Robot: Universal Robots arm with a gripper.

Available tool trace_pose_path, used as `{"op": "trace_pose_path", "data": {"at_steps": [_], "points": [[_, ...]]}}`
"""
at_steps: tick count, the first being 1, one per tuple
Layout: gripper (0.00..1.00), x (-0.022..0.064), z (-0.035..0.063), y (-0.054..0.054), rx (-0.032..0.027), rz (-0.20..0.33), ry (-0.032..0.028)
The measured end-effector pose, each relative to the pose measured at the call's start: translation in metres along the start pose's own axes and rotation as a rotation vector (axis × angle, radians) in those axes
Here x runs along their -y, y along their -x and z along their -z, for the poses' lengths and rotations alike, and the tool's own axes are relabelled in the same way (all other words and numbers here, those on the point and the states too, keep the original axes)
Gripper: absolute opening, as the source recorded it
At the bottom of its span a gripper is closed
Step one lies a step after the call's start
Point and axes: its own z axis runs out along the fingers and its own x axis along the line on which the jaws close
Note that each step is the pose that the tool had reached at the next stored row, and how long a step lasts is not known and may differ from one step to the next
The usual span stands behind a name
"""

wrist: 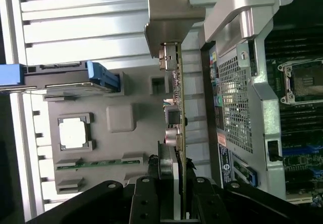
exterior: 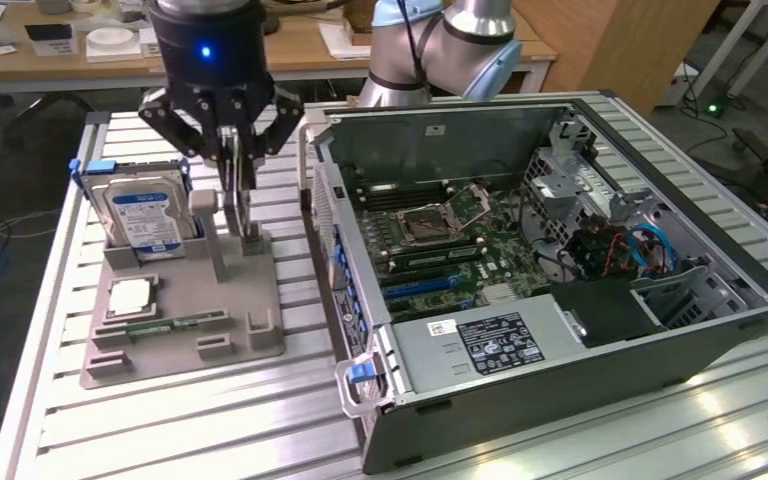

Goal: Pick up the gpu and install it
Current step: 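Pick up the gpu and move the gpu toward the slot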

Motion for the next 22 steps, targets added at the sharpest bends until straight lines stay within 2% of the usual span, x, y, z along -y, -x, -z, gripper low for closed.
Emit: {"op": "trace_pose_path", "data": {"at_steps": [8, 10, 11, 12, 14, 15, 16, 22], "points": [[0.29, -0.0023, 0.0362, 0.0, -0.0002, 0.0, 0.0015], [0.29, -0.0026, 0.0406, 0.0, -0.0004, 0.003, 0.0014], [0.29, -0.0026, 0.0408, 0.0, -0.0005, 0.005, -0.0013], [0.29, -0.0025, 0.0409, 0.001, -0.0001, 0.007, -0.011], [0.29, -0.0026, 0.041, 0.0, 0.0025, 0.008, -0.0407], [0.29, -0.0026, 0.0409, 0.0, 0.0037, 0.009, -0.0495], [0.29, -0.0026, 0.0409, 0.0, 0.0039, 0.009, -0.0518], [0.29, -0.0029, 0.0409, 0.003, 0.0039, 0.009, -0.0519]]}}
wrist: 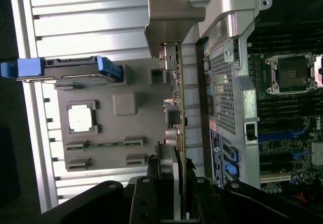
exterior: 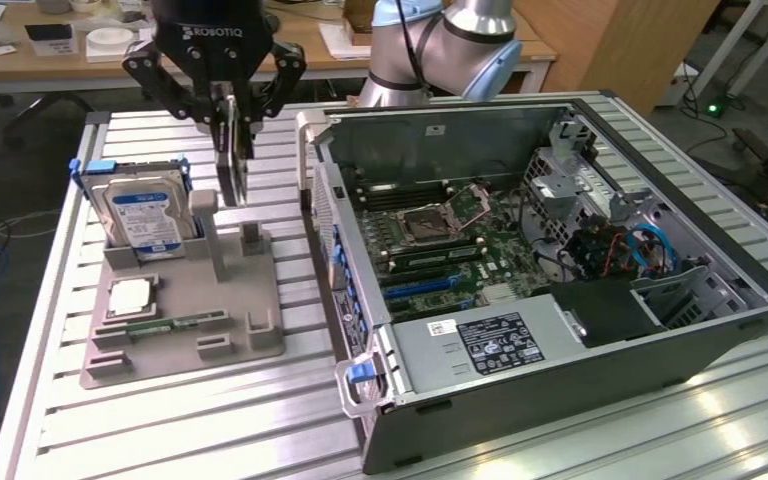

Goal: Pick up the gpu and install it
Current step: 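Pick up the gpu and move the gpu toward the slot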

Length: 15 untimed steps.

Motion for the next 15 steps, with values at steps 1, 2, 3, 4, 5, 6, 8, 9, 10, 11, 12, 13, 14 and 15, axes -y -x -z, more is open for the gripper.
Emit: {"op": "trace_pose_path", "data": {"at_steps": [1, 2, 3, 4, 5, 6, 8, 9, 10, 11, 12, 13, 14, 15], "points": [[0.29, -0.0002, -0.0001, 0.002, 0.0001, 0.0, 0.0001], [0.29, -0.0004, -0.0002, 0.004, 0.0001, 0.0, 0.0001], [0.29, -0.0007, -0.0002, 0.007, 0.0001, 0.0, 0.0001], [0.29, -0.0011, -0.0003, 0.01, 0.0, 0.0, 0.0], [0.29, -0.0014, -0.0003, 0.013, 0.0001, 0.0, 0.0], [0.29, -0.0017, -0.0004, 0.016, 0.0001, 0.0, 0.0], [0.29, -0.0024, -0.0005, 0.021, 0.0, 0.001, 0.0], [0.29, -0.0027, -0.0005, 0.024, 0.0, 0.001, 0.0], [0.29, -0.0031, -0.0006, 0.028, 0.0, 0.001, 0.0001], [0.29, -0.0035, -0.0007, 0.031, 0.0, 0.001, 0.0001], [0.29, -0.0038, -0.0008, 0.034, 0.0001, 0.001, 0.0001], [0.29, -0.0042, -0.0008, 0.037, 0.0, 0.001, 0.0], [0.29, -0.0045, -0.0009, 0.041, 0.0, 0.001, 0.0], [0.29, -0.0049, -0.0009, 0.044, 0.0, 0.001, 0.0]]}}
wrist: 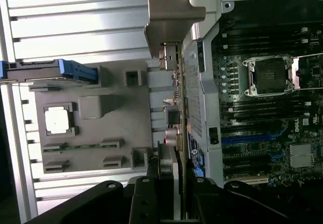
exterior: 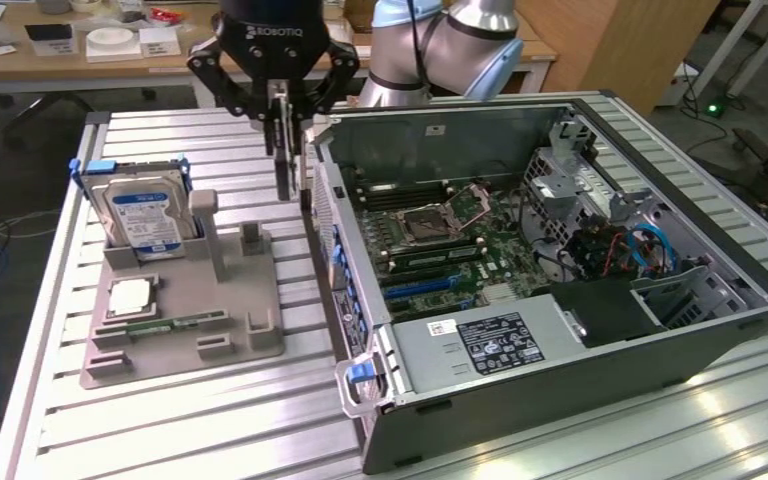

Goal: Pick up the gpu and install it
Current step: 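Pick up the gpu and move the gpu toward the slot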

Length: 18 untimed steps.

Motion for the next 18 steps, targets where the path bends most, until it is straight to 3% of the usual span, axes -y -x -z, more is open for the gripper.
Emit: {"op": "trace_pose_path", "data": {"at_steps": [18], "points": [[0.29, -0.0049, -0.0012, 0.044, 0.0, 0.0, 0.0]]}}
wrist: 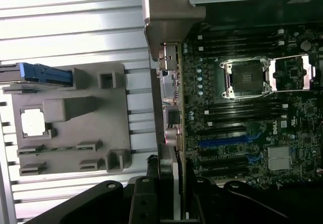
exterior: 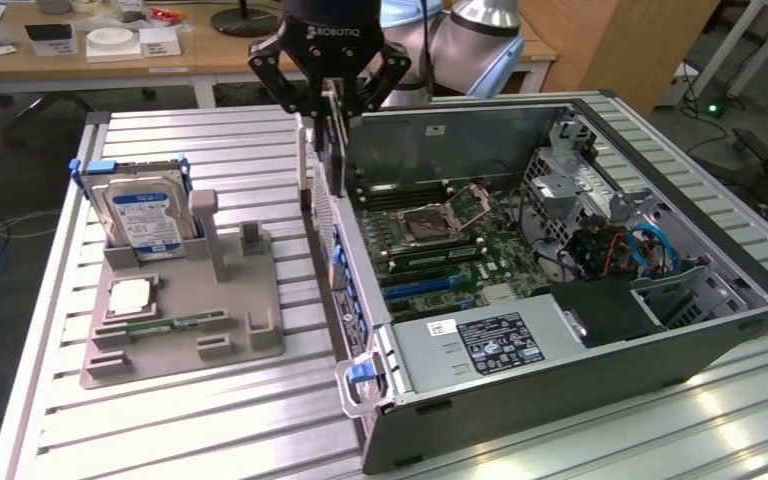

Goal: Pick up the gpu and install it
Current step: 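Pick up the gpu and move the gpu toward the slot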

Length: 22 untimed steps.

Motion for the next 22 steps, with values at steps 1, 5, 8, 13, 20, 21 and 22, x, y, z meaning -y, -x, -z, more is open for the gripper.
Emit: {"op": "trace_pose_path", "data": {"at_steps": [1, 5, 8, 13, 20, 21, 22], "points": [[0.29, -0.0002, -0.0001, 0.002, 0.0, 0.0, 0.0], [0.29, -0.0012, -0.0005, 0.011, 0.0001, 0.0, 0.0001], [0.29, -0.0021, -0.0007, 0.018, 0.0001, 0.0, 0.0], [0.29, -0.0034, -0.0011, 0.031, 0.0001, 0.0, 0.0], [0.29, -0.0052, -0.0017, 0.047, 0.0001, 0.0, 0.0001], [0.29, -0.0055, -0.0018, 0.049, 0.0001, 0.0, 0.0], [0.29, -0.0057, -0.0018, 0.051, 0.0, 0.0, 0.0]]}}
